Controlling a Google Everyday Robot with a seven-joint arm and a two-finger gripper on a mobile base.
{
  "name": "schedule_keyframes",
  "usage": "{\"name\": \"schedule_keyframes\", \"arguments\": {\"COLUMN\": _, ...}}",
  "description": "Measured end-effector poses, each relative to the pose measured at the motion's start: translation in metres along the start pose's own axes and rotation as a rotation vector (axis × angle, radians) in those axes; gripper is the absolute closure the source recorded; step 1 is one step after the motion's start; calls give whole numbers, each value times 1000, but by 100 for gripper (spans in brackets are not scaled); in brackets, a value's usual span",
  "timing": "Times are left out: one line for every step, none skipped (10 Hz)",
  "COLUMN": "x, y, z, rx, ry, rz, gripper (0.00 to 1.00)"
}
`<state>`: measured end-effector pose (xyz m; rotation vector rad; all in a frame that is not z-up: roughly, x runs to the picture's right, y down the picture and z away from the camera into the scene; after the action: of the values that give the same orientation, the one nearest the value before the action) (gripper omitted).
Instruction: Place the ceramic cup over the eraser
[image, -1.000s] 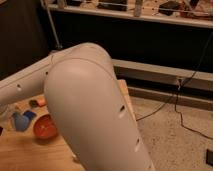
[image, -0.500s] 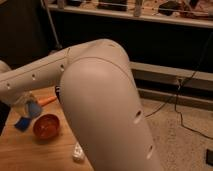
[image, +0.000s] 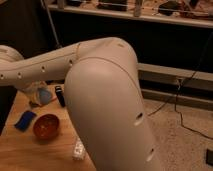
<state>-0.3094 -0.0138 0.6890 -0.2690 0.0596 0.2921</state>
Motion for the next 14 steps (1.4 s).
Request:
{"name": "schedule_keyframes", "arguments": {"x": 1, "y": -8, "z": 1, "rx": 10, "ry": 2, "rz": 10, "gripper": 100}}
{"name": "schedule_keyframes", "arguments": {"x": 2, "y": -20, "z": 3, "rx": 23, "ry": 4, "rz": 27, "gripper": 100}}
{"name": "schedule_keyframes", "arguments": {"x": 4, "y": -29, "z": 5, "rx": 31, "ry": 6, "rz": 42, "gripper": 100}}
{"name": "schedule_keyframes", "arguments": {"x": 7, "y": -36, "z": 7, "rx": 36, "ry": 9, "rz": 53, "gripper": 100}}
{"name": "schedule_keyframes", "arguments": {"x": 10, "y": -44, "z": 11, "rx": 41, "ry": 7, "rz": 69, "gripper": 100}}
{"name": "schedule_keyframes", "arguments": {"x": 12, "y": -49, "z": 13, "rx": 43, "ry": 6, "rz": 79, "gripper": 100}}
{"name": "schedule_keyframes", "arguments": {"x": 14, "y": -55, "z": 15, "rx": 43, "ry": -4, "rz": 92, "gripper": 100}}
{"name": "schedule_keyframes", "arguments": {"x": 14, "y": -61, "z": 18, "rx": 43, "ry": -17, "rz": 106, "gripper": 100}}
{"name": "schedule_keyframes", "arguments": {"x": 13, "y": -65, "z": 21, "rx": 41, "ry": -27, "rz": 116, "gripper": 100}}
{"name": "schedule_keyframes", "arguments": {"x": 12, "y": -69, "z": 24, "rx": 37, "ry": -36, "rz": 125, "gripper": 100}}
{"name": "schedule_keyframes", "arguments": {"x": 11, "y": -71, "z": 26, "rx": 33, "ry": -42, "rz": 129, "gripper": 100}}
{"name": "schedule_keyframes", "arguments": {"x": 11, "y": -73, "z": 31, "rx": 24, "ry": -47, "rz": 135, "gripper": 100}}
{"name": "schedule_keyframes", "arguments": {"x": 10, "y": -75, "z": 35, "rx": 15, "ry": -51, "rz": 140, "gripper": 100}}
{"name": "schedule_keyframes", "arguments": {"x": 10, "y": -75, "z": 39, "rx": 7, "ry": -49, "rz": 143, "gripper": 100}}
